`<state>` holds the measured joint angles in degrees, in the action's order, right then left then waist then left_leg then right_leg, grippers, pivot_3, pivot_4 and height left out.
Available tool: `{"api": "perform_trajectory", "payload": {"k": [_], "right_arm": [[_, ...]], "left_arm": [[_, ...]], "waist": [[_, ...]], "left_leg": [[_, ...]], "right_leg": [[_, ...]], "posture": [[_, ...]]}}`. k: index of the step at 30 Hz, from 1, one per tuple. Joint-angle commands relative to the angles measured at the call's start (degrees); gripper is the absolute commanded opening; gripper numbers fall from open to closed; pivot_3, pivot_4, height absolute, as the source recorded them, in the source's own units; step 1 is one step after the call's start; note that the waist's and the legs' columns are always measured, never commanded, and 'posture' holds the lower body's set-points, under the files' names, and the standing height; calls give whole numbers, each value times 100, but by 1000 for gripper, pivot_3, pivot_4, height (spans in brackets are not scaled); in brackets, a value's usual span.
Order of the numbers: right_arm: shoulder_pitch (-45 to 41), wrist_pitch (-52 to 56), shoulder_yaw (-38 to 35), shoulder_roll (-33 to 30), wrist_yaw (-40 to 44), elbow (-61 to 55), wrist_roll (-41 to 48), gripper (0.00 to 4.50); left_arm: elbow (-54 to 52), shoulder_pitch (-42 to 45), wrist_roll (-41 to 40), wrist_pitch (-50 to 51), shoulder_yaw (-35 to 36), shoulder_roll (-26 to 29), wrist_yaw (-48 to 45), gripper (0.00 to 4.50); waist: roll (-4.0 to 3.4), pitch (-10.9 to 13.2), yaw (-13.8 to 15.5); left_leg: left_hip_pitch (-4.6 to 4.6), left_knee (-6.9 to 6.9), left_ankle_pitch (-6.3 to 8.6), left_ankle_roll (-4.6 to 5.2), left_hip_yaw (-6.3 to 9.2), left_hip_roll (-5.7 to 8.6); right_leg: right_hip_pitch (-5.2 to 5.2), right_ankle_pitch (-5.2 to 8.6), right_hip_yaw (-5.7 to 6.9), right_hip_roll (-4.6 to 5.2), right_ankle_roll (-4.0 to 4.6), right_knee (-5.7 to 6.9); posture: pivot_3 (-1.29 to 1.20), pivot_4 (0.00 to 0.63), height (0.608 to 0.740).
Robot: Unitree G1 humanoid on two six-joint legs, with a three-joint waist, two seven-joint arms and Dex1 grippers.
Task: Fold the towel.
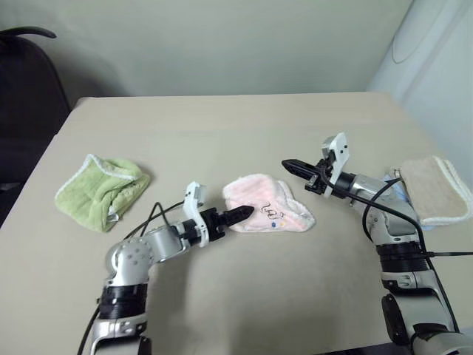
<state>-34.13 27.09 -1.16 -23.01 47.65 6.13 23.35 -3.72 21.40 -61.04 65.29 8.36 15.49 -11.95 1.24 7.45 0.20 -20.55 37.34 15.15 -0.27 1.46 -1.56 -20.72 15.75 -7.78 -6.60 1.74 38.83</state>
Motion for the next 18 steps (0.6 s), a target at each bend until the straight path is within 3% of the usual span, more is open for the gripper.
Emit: {"api": "perform_trajectory", "payload": {"k": [1,3,6,16,17,18], "right_arm": [[-81,-101,-158,-4,-123,-220,62,0],[-83,-107,-172,-5,-147,-218,68,0],[-102,-117,-175,21,-199,-219,81,0],[-192,-194,-197,137,-329,-154,87,0],[-194,-203,-201,145,-336,-149,85,0],[-193,-209,-206,152,-341,-146,84,0]], "left_arm": [[260,94,288,110,-277,-207,59,4471],[290,147,389,151,-297,-270,51,4471],[276,181,584,149,-371,-254,-50,3913],[104,147,841,218,-364,-336,-221,358],[87,142,854,219,-358,-358,-218,47],[71,137,863,218,-346,-384,-211,19]], "waist": [[0,0,12],[0,0,27],[0,0,32],[-1,1,19],[-1,1,19],[-1,2,19]], "left_leg": [[4,4,0,1,0,6],[4,3,-3,6,1,21],[5,3,-11,22,1,51],[-24,-22,-34,65,1,124],[-28,-23,-34,65,1,125],[-30,-24,-34,65,1,125]], "right_leg": [[8,0,0,5,0,-1],[10,1,0,18,-1,-1],[13,3,0,46,-5,-1],[2,28,-3,117,-55,-1],[-1,28,-4,118,-57,-1],[-4,29,-4,118,-57,-1]], "posture": [[0,150,740],[0,150,740],[0,150,740],[0,150,740],[0,150,740],[0,150,740]]}}
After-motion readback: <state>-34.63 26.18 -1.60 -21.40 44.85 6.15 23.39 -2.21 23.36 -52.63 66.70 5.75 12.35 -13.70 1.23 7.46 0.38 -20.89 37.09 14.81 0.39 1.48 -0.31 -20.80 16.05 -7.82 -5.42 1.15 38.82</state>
